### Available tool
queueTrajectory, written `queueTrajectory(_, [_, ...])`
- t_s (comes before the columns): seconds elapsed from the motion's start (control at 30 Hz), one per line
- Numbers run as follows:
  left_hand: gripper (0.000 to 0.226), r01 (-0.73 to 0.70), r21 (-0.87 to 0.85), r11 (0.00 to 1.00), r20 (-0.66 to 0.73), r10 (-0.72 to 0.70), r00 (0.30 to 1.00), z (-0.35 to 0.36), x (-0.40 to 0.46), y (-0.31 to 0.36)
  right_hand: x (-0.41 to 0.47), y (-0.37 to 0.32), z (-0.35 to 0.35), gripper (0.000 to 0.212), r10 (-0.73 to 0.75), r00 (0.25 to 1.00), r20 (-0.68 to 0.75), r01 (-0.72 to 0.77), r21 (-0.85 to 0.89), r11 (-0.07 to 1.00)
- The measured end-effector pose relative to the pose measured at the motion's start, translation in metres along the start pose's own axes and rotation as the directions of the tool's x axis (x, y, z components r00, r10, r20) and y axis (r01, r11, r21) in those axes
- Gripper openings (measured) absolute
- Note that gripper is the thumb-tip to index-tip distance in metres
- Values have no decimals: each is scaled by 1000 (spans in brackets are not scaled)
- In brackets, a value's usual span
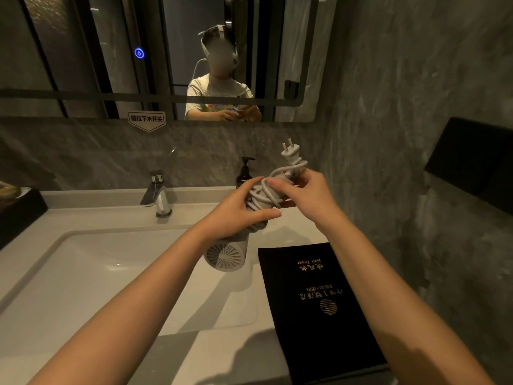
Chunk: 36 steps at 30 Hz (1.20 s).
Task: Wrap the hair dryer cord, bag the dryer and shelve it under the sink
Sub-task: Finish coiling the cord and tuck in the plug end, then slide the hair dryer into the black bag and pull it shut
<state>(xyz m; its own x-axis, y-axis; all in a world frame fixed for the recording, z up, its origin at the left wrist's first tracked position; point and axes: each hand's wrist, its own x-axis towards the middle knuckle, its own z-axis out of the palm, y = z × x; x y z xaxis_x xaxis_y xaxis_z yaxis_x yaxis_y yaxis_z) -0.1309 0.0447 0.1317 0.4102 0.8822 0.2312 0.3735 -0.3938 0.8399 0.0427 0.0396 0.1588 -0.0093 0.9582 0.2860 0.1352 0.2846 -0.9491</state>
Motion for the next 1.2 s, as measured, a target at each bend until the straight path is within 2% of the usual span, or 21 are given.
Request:
queueTrajectory(0.07, [99,36,28,999,-31,-36,999,-3,-3,-8,-4,4,-2,27,-24,999,-32,26,67,997])
queueTrajectory(0.17, [103,133,236,963,-276,-64,959,-2,-3,-22,-13,16,-6,21,-73,995,-66,80,108,991])
queueTrajectory(0.2, [104,191,173,966,-309,-131,942,-3,-2,-27,-16,20,-8,22,-88,993,-82,96,102,990])
queueTrajectory(0.23, [110,254,42,966,-292,-232,928,-3,-1,-31,-19,23,-9,22,-103,990,-94,111,95,989])
queueTrajectory(0.3, [121,421,-184,888,-132,-446,885,-4,-2,-42,-28,28,-12,21,-107,987,-116,121,120,985])
queueTrajectory(0.33, [115,494,-257,831,-16,-514,857,-5,-5,-46,-33,28,-13,22,-97,987,-127,116,151,982])
queueTrajectory(0.4, [88,561,-385,733,166,-543,823,-2,-9,-50,-42,28,-16,26,-76,988,-136,100,184,978])
queueTrajectory(0.5, [64,541,-426,725,148,-534,832,8,-8,-57,-58,31,-24,29,-43,992,-119,60,143,988])
queueTrajectory(0.57, [64,478,-426,769,75,-496,865,12,-6,-62,-71,34,-32,59,23,997,-75,-12,144,990])
queueTrajectory(0.63, [73,417,-377,827,18,-444,896,13,-5,-67,-88,37,-42,99,165,986,19,-163,317,934])
queueTrajectory(0.67, [74,379,-332,864,-9,-405,914,14,-5,-67,-98,37,-47,111,220,973,70,-229,418,879])
queueTrajectory(0.73, [68,285,-212,935,-50,-301,952,14,-6,-63,-117,33,-56,112,305,940,153,-340,500,796])
queueTrajectory(0.8, [65,200,-91,976,-55,-206,977,17,-4,-56,-133,30,-59,85,377,906,192,-422,372,827])
queueTrajectory(0.87, [59,137,-23,990,-37,-138,990,22,-4,-46,-145,29,-59,60,445,882,153,-464,127,877])
queueTrajectory(0.93, [61,66,48,997,-15,-65,998,31,-6,-34,-154,25,-59,55,484,872,77,-461,-207,863])
queueTrajectory(1.0, [74,-15,115,993,35,11,999,42,-7,-21,-159,24,-58,56,475,880,-13,-407,-539,738])
queueTrajectory(1.07, [78,-70,141,988,97,57,994,55,-8,-9,-166,26,-55,58,452,888,-77,-395,-631,668])
queueTrajectory(1.2, [75,-94,146,985,140,74,987,81,-13,7,-187,37,-57,66,297,926,-235,-376,-664,647])
